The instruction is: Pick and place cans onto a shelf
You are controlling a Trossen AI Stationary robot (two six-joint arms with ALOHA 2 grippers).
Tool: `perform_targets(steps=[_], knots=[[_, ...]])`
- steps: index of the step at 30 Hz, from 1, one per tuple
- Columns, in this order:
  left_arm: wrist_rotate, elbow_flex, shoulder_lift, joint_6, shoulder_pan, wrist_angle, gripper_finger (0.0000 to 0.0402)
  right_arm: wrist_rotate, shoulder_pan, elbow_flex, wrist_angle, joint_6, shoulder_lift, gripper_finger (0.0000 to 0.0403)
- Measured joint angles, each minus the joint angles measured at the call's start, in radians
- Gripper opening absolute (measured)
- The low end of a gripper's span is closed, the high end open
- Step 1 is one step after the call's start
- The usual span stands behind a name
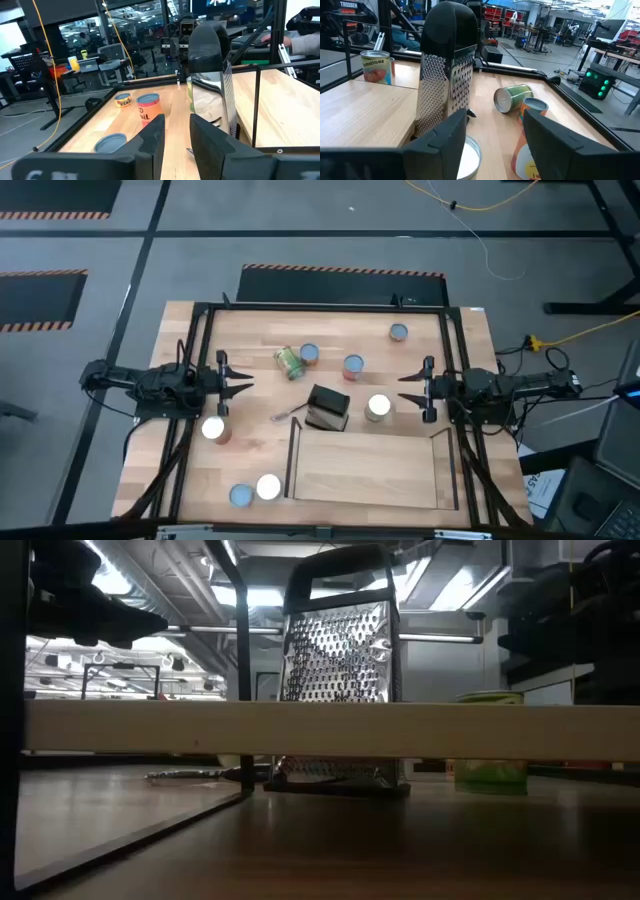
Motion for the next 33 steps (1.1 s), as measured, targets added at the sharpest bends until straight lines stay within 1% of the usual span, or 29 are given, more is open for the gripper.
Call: perform_targets(steps=[9, 20, 33], knots=[[0.000, 0.000, 0.000, -0.002, 0.000, 0.000, 0.0083, 0.000, 0.000, 0.000, 0.000, 0.000, 0.000, 0.0200], [0.000, 0.000, 0.000, -0.114, 0.000, 0.000, 0.0083, 0.000, 0.000, 0.000, 0.000, 0.000, 0.000, 0.0200], [0.000, 0.000, 0.000, -0.118, 0.000, 0.015, 0.0083, 0.000, 0.000, 0.000, 0.000, 0.000, 0.000, 0.0200]])
